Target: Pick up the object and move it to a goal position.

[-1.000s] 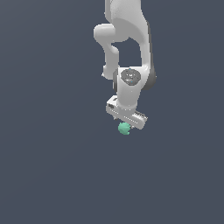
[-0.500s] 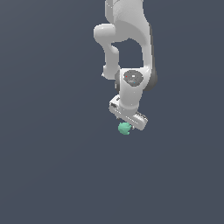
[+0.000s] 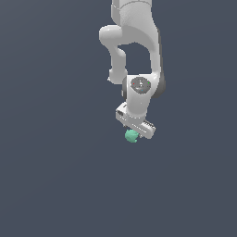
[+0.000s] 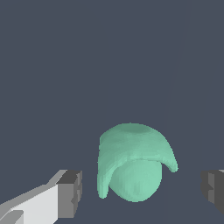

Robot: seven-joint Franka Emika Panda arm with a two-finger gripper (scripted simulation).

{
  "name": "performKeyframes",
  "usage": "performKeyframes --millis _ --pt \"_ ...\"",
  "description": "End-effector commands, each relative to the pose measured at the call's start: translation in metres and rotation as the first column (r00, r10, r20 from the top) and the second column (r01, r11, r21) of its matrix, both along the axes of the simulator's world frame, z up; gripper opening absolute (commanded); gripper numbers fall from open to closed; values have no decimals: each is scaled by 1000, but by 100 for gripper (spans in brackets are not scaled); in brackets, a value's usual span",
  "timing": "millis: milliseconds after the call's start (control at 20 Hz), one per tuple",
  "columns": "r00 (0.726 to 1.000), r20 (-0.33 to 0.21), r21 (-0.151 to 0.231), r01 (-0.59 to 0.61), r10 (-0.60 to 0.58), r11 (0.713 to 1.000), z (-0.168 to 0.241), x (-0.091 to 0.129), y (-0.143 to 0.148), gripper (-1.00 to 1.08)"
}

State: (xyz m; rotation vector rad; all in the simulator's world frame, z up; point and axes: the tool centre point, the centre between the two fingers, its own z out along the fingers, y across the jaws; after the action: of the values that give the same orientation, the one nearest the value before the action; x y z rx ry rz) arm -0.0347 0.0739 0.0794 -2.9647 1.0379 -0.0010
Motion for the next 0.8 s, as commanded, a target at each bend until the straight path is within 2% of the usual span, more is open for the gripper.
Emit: performKeyframes --millis 0,500,550,750 --pt "1000 -1 0 1 -1 1000 -11 -1 0 100" --pt "1000 -1 0 3 -3 1000 -40 0 0 100" --pt "1000 -1 0 3 -3 1000 -40 0 0 -100" --pt "1000 -1 0 3 -3 1000 -40 0 0 -100"
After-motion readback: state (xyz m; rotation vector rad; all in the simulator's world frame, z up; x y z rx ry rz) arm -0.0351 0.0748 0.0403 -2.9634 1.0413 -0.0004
